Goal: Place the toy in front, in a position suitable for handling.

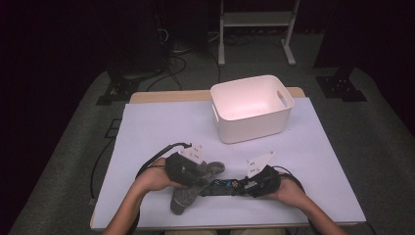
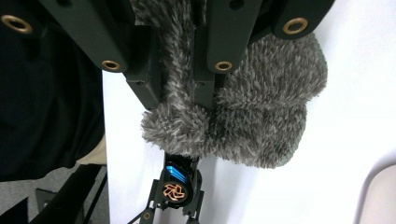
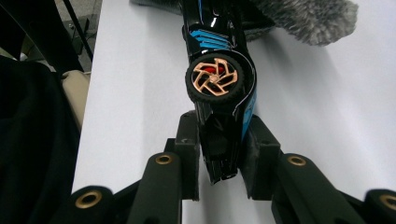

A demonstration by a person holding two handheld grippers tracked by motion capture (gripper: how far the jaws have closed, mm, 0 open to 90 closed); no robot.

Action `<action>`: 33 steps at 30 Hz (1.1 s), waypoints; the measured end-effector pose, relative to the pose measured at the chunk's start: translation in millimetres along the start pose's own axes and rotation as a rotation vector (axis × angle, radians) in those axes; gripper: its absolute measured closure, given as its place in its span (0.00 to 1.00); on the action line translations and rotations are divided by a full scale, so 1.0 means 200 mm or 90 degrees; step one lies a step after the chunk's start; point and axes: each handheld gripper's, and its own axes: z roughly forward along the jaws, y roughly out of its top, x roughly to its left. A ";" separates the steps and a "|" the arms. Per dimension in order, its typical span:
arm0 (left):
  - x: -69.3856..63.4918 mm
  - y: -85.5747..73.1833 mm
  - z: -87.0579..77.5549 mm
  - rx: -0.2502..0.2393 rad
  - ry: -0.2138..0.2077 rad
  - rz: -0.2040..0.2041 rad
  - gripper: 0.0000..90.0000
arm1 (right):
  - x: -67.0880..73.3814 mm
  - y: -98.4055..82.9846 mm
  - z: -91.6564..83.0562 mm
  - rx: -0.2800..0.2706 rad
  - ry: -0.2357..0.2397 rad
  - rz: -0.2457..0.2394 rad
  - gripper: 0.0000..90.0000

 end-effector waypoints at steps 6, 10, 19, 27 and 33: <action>0.01 0.01 0.01 0.008 -0.001 0.001 0.85 | 0.00 0.00 0.00 0.004 -0.003 0.002 0.74; 0.00 0.01 0.02 0.010 -0.002 0.004 0.85 | 0.00 0.01 0.03 0.000 -0.001 0.003 0.73; 0.00 0.03 0.04 0.001 -0.021 0.008 0.85 | 0.01 -0.02 -0.03 0.013 -0.013 -0.010 0.78; -0.02 0.08 0.06 0.022 -0.018 0.026 0.85 | 0.03 -0.03 -0.05 0.014 -0.024 -0.017 0.78; -0.02 0.15 0.12 0.021 -0.037 0.045 0.86 | 0.04 -0.06 -0.06 0.001 -0.028 -0.006 0.78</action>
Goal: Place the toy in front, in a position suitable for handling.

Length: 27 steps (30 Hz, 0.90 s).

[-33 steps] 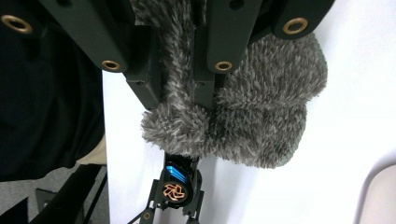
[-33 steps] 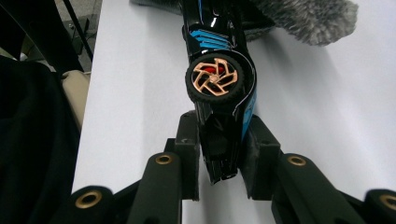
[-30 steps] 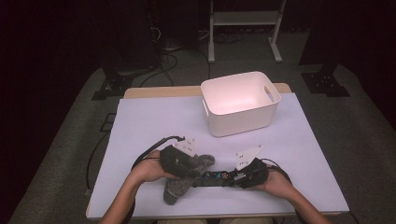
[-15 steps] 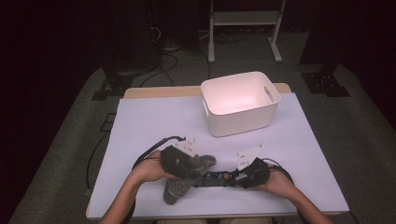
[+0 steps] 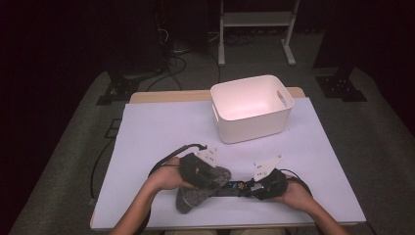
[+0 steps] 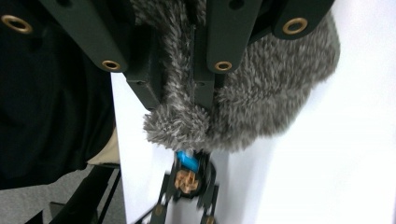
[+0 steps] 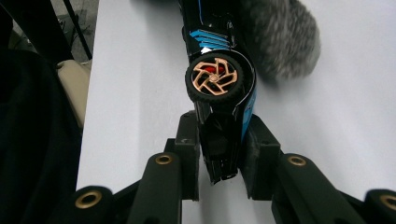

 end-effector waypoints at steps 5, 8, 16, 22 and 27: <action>-0.01 0.12 0.09 0.035 -0.010 0.035 0.86 | 0.00 0.01 0.02 -0.007 0.001 -0.002 0.78; -0.01 0.11 0.08 0.043 -0.005 0.034 0.86 | 0.00 0.00 0.02 -0.015 0.002 0.002 0.78; -0.01 0.08 0.06 0.021 -0.005 0.027 0.86 | 0.00 -0.01 0.03 -0.030 0.004 0.013 0.78; -0.01 0.19 0.13 0.018 -0.004 0.050 0.88 | 0.01 -0.01 0.04 -0.037 0.003 0.021 0.78; 0.01 0.23 0.18 0.018 -0.012 0.051 0.88 | 0.00 -0.01 0.04 -0.042 0.008 0.028 0.78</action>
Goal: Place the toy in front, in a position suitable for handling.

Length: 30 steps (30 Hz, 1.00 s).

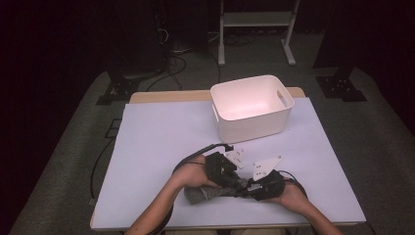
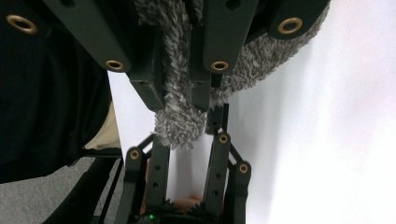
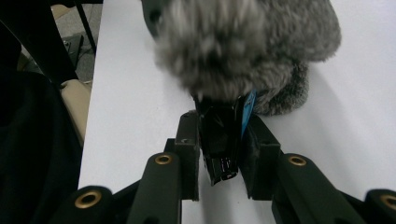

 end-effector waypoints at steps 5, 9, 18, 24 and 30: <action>0.00 -0.02 0.01 -0.003 0.005 -0.005 0.88 | 0.00 0.00 0.00 0.003 -0.004 0.000 0.77; -0.03 -0.03 -0.02 0.018 0.019 0.008 0.87 | 0.01 0.01 0.00 0.008 -0.010 -0.009 0.78; -0.05 -0.28 -0.21 0.000 0.051 -0.054 0.86 | 0.01 0.01 0.00 0.014 -0.011 -0.014 0.78; -0.06 -0.40 -0.28 -0.044 0.051 -0.090 0.86 | 0.01 0.06 0.01 0.018 -0.008 -0.010 0.65; -0.05 -0.38 -0.25 -0.053 0.045 -0.082 0.85 | 0.02 0.19 0.08 0.045 -0.005 -0.039 0.56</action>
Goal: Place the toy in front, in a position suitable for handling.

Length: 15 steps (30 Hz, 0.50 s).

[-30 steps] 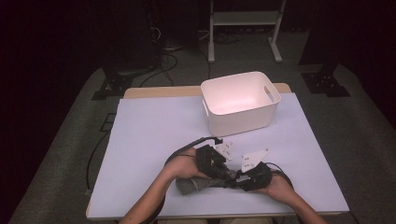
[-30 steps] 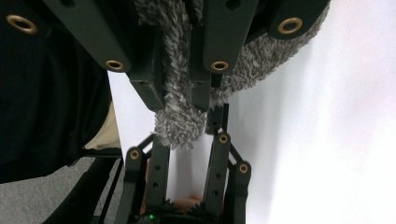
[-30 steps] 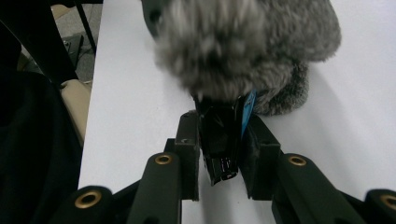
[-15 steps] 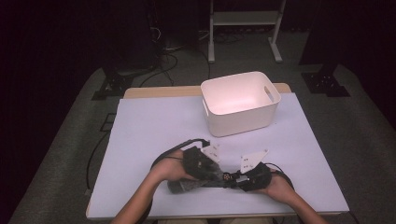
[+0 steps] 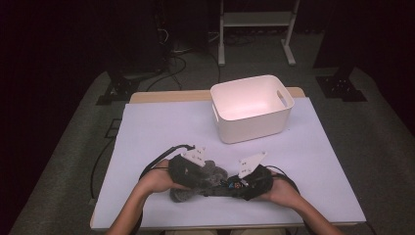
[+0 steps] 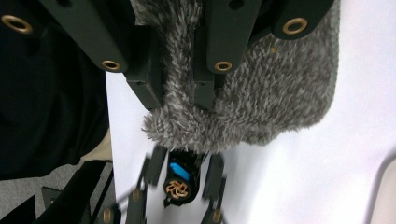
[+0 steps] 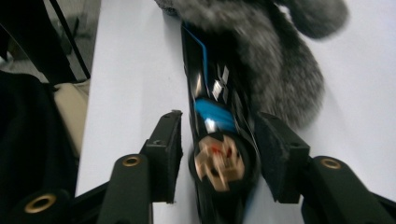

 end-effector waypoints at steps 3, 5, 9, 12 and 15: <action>0.01 0.00 -0.01 -0.005 0.000 -0.005 0.86 | 0.00 0.04 0.04 0.028 -0.010 -0.019 0.62; 0.01 -0.02 -0.02 -0.002 0.004 -0.009 0.87 | -0.01 0.04 0.04 0.035 -0.004 -0.021 0.63; 0.02 -0.05 -0.05 -0.003 0.009 -0.024 0.87 | -0.02 0.01 0.00 0.044 0.006 -0.029 0.69; 0.02 -0.07 -0.06 -0.008 0.013 -0.030 0.87 | -0.02 -0.02 -0.04 0.049 0.005 -0.030 0.71; 0.02 -0.08 -0.07 -0.008 0.020 -0.030 0.87 | -0.01 -0.03 -0.07 0.062 0.000 -0.038 0.71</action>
